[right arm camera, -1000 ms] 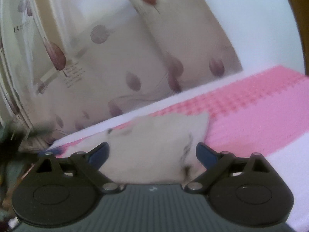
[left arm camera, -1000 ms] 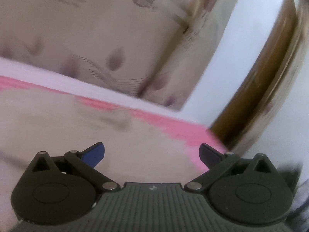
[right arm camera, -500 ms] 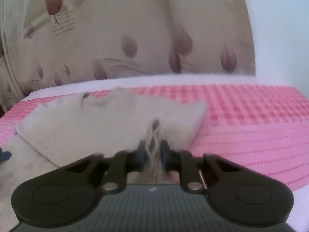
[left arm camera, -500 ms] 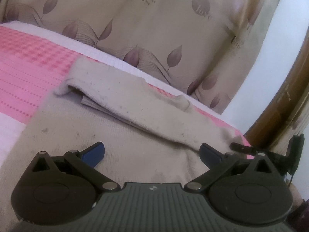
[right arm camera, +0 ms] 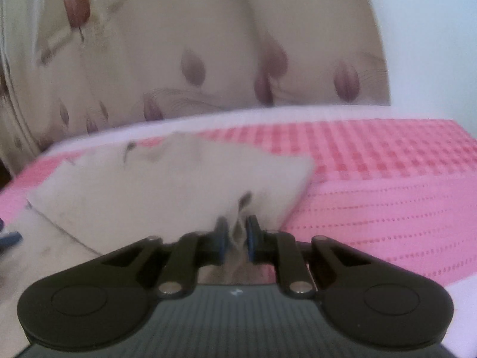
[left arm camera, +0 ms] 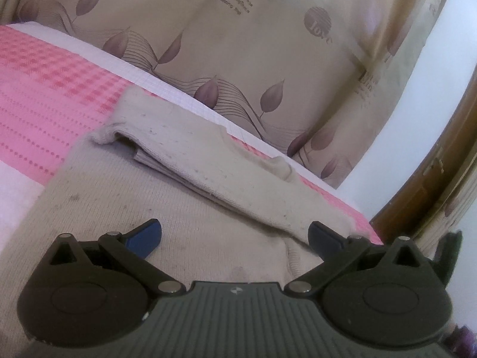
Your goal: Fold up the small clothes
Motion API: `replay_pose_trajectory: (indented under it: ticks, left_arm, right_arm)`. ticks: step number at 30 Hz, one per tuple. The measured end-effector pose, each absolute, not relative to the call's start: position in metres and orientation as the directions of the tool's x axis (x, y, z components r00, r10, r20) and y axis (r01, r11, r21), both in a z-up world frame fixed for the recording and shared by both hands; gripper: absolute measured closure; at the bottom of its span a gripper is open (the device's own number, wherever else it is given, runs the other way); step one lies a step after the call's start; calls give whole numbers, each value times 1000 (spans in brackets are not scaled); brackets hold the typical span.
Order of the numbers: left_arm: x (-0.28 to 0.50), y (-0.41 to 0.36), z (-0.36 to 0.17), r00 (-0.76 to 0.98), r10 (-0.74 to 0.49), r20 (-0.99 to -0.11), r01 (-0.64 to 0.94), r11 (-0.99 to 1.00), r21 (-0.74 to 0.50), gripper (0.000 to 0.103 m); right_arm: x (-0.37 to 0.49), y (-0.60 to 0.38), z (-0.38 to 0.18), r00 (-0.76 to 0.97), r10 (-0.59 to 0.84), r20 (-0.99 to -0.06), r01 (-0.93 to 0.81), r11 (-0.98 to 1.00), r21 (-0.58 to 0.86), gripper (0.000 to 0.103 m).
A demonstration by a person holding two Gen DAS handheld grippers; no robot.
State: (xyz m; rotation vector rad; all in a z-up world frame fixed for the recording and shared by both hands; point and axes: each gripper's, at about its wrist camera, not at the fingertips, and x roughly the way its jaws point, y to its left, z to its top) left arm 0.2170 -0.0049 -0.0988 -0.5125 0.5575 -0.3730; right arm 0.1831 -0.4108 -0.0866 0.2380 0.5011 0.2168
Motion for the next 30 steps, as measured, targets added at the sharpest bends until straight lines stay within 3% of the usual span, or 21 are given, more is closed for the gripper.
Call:
replay_pose_trajectory:
  ticks: [3, 11, 12, 13, 17, 21, 27, 30]
  left_arm:
    - [217, -7, -98, 787, -462, -409, 196, 815, -545, 0]
    - [217, -7, -98, 788, -464, -405, 195, 812, -550, 0]
    - [217, -7, -98, 788, -464, -405, 195, 812, -550, 0]
    - [217, -7, -98, 788, -464, -405, 195, 812, -550, 0]
    - [216, -7, -98, 788, -464, -404, 195, 811, -551, 0]
    - [216, -7, -98, 789, -465, -402, 194, 809, -555, 0]
    - [216, -7, -98, 789, -465, -401, 193, 808, -556, 0]
    - [216, -7, -98, 790, -465, -400, 192, 807, -558, 0]
  right_arm:
    - [176, -418, -76, 891, 217, -399, -123, 961, 248, 85]
    - [200, -411, -78, 838, 252, -485, -164, 962, 217, 85]
    - [198, -407, -77, 844, 244, -477, -167, 966, 197, 85]
    - [192, -401, -74, 860, 226, -457, -170, 972, 161, 95]
    - [174, -399, -49, 910, 228, -346, -177, 969, 173, 98]
    - [180, -424, -20, 954, 171, -245, -115, 967, 226, 100]
    - [223, -453, -61, 915, 153, -374, -26, 946, 323, 99]
    - [210, -462, -70, 908, 278, -313, -118, 887, 446, 95]
